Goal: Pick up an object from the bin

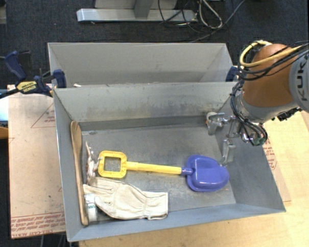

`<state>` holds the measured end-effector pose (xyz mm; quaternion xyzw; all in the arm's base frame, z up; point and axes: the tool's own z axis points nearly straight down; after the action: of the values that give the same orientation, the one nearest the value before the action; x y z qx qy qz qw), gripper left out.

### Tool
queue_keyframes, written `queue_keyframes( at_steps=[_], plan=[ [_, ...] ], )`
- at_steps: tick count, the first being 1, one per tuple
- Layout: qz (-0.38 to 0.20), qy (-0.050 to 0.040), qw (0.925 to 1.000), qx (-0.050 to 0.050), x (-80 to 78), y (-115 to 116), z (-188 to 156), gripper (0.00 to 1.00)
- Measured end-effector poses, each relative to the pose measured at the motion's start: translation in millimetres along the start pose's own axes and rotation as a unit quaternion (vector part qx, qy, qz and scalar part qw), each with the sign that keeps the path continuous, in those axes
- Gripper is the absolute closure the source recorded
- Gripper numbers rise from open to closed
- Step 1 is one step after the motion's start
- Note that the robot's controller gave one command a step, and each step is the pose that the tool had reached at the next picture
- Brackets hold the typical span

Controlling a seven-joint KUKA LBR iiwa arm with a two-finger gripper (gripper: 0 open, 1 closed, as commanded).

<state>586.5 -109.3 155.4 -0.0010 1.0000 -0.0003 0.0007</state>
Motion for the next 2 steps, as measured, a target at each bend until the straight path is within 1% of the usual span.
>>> queue_keyframes(
  at_steps=[1, 2],
  plan=[
    [0.0, 0.0, 1.0, 0.0, 0.0, 0.0, 0.0, 0.0],
    [-0.051, 0.003, 0.9987, -0.001, 54.9, -45.8, 89.5, 0.0]
  ],
)
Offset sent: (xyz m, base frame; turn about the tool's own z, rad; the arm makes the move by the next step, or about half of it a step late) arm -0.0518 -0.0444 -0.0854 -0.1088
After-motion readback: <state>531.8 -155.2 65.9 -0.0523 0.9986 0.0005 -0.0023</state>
